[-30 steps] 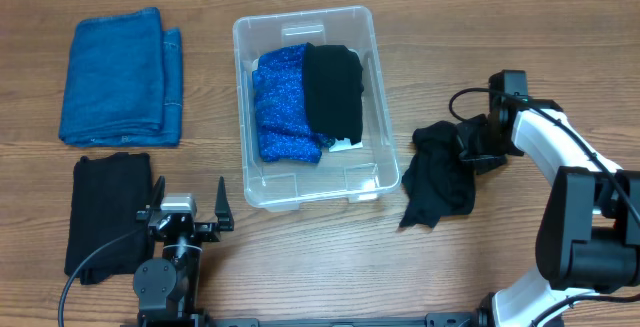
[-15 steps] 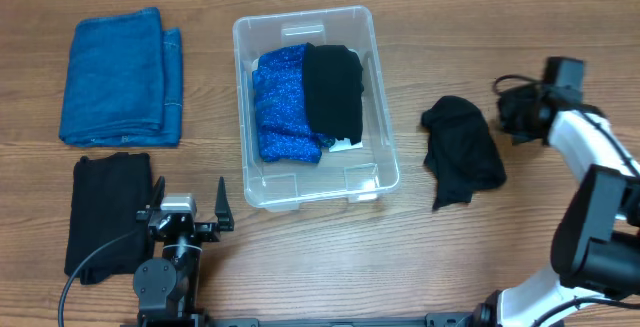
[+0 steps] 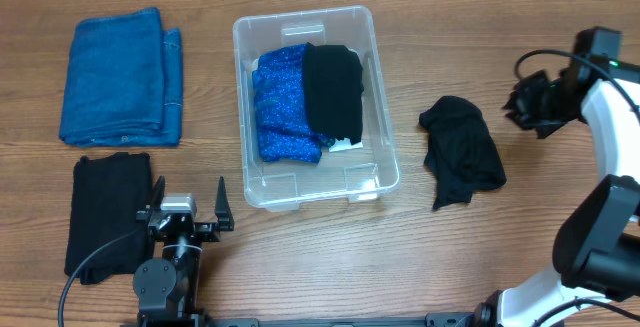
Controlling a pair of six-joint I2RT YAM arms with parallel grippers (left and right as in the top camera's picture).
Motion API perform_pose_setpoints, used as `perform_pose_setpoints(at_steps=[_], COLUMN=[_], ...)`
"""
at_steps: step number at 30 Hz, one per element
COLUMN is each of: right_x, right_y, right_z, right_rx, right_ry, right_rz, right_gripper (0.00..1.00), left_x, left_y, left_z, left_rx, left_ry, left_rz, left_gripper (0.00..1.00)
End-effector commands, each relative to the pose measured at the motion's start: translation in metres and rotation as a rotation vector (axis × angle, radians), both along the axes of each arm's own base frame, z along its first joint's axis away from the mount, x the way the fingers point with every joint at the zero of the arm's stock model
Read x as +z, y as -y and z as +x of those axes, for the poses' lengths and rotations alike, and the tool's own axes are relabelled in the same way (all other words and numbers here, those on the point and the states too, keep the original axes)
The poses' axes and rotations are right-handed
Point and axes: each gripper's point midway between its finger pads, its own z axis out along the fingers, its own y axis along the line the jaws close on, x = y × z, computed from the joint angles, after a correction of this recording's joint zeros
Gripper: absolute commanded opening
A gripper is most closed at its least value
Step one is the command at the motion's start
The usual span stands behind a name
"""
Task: Pack container
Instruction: 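Close the right gripper on the crumpled black cloth and lift slightly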
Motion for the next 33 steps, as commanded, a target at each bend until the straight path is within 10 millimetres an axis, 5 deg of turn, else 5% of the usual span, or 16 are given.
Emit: perform_pose_setpoints(at_steps=[1, 8, 11, 18, 29, 33], right_x=[-0.004, -0.033, -0.039, -0.057, -0.086, -0.091], right_y=[-0.017, -0.049, -0.045, -0.039, -0.063, -0.066], right_z=[-0.009, -0.012, -0.016, -0.044, -0.095, -0.104], right_rx=[0.164, 0.271, 0.274, 0.258, 0.292, 0.294], right_ry=[-0.026, -0.044, -0.065, -0.170, -0.307, -0.331], right_rz=[-0.108, -0.193, -0.242, -0.258, -0.118, -0.100], right_gripper=[0.16, 0.15, 0.15, 0.15, 0.14, 0.04], left_x=[0.000, 0.000, 0.000, 0.000, 0.000, 0.000], left_y=[-0.001, -0.001, -0.001, -0.001, -0.001, -0.001], left_z=[0.000, 0.000, 0.000, 0.000, 0.000, 0.000], left_rx=[0.005, 0.005, 0.005, 0.005, 0.005, 0.004], left_ry=[0.004, 0.004, 0.004, 0.004, 0.004, 0.004], left_rz=[0.019, 0.019, 0.019, 0.019, 0.019, 0.019], left_gripper=[1.00, 1.00, 1.00, 1.00, 1.00, 1.00])
